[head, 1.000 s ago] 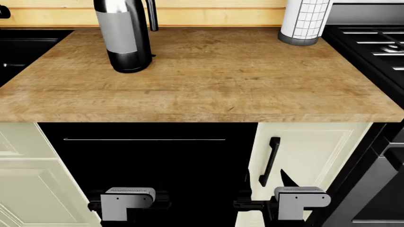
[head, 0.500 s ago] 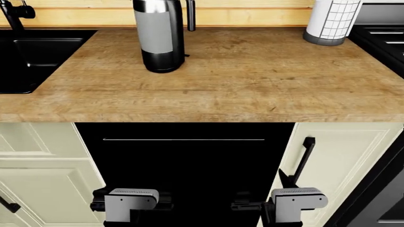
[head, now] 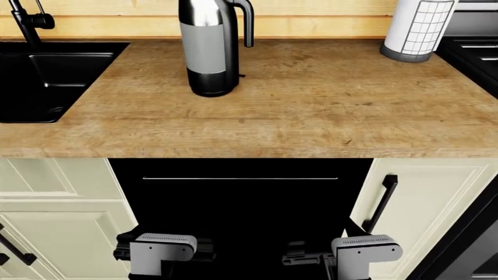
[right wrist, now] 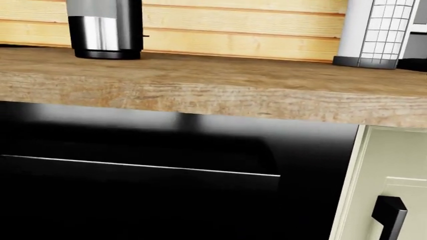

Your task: Press down the lever to turn on the electric kettle.

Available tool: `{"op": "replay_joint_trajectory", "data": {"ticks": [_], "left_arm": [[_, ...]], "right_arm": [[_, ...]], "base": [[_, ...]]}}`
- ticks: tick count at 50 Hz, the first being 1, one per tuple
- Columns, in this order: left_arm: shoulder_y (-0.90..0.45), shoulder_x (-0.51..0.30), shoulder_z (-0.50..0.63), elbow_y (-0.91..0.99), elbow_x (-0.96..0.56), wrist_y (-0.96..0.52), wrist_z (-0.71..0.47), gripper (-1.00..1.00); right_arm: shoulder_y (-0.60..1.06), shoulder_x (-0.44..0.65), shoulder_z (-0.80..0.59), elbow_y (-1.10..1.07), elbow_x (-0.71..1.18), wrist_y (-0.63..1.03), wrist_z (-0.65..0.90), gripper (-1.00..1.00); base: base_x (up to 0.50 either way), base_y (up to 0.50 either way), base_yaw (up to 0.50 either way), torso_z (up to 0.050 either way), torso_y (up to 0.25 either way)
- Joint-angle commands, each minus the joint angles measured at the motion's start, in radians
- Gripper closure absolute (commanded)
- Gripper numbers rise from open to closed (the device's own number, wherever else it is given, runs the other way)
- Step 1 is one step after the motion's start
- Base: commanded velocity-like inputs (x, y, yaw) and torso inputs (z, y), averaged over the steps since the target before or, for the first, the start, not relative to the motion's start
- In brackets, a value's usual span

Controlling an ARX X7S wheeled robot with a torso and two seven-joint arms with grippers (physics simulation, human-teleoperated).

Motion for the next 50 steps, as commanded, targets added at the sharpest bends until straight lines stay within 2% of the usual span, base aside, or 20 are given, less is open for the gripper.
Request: {"op": "replay_joint_trajectory", "data": {"ticks": [1,22,26,29,34,38,44,50], "left_arm": [[0.002,-0.014,0.022,0.002,-0.009,0.013,-0.004,-1.0],[0.011,-0.037,0.034,0.033,-0.023,-0.007,-0.034,-1.0],[0.043,-0.056,0.037,0.158,0.008,-0.074,-0.068,-1.0],[0.082,-0.079,0.043,0.317,0.063,-0.153,-0.103,-1.0],[0.111,-0.114,0.039,0.598,0.131,-0.335,-0.125,-1.0],[0.087,-0.134,0.03,0.751,0.163,-0.474,-0.124,-1.0],[0.041,-0.151,0.017,0.822,0.17,-0.578,-0.107,-1.0],[0.02,-0.158,0.008,0.833,0.17,-0.601,-0.106,-1.0]], "right_arm": [[-0.008,0.015,-0.017,-0.007,0.005,-0.018,0.009,-1.0],[-0.032,0.036,-0.037,-0.075,0.05,0.036,0.01,-1.0],[-0.061,0.057,-0.045,-0.165,0.065,0.053,-0.005,-1.0],[-0.084,0.083,-0.033,-0.309,0.107,0.092,-0.017,-1.0],[-0.044,0.121,0.012,-0.608,0.22,0.287,0.008,-1.0],[0.041,0.132,0.027,-0.763,0.31,0.438,0.039,-1.0],[0.133,0.111,-0.014,-0.824,0.317,0.517,0.08,-1.0],[0.176,0.099,-0.036,-0.811,0.297,0.525,0.096,-1.0]], "base": [[0.0,0.0,0.0,0.05,0.0],[0.0,0.0,0.0,0.05,0.0],[0.0,0.0,0.0,0.036,0.0],[0.0,0.0,0.0,0.0,0.0],[0.0,0.0,0.0,0.0,0.0],[0.0,0.0,0.0,0.0,0.0],[0.0,0.0,0.0,0.0,0.0],[0.0,0.0,0.0,0.0,0.0]]}}
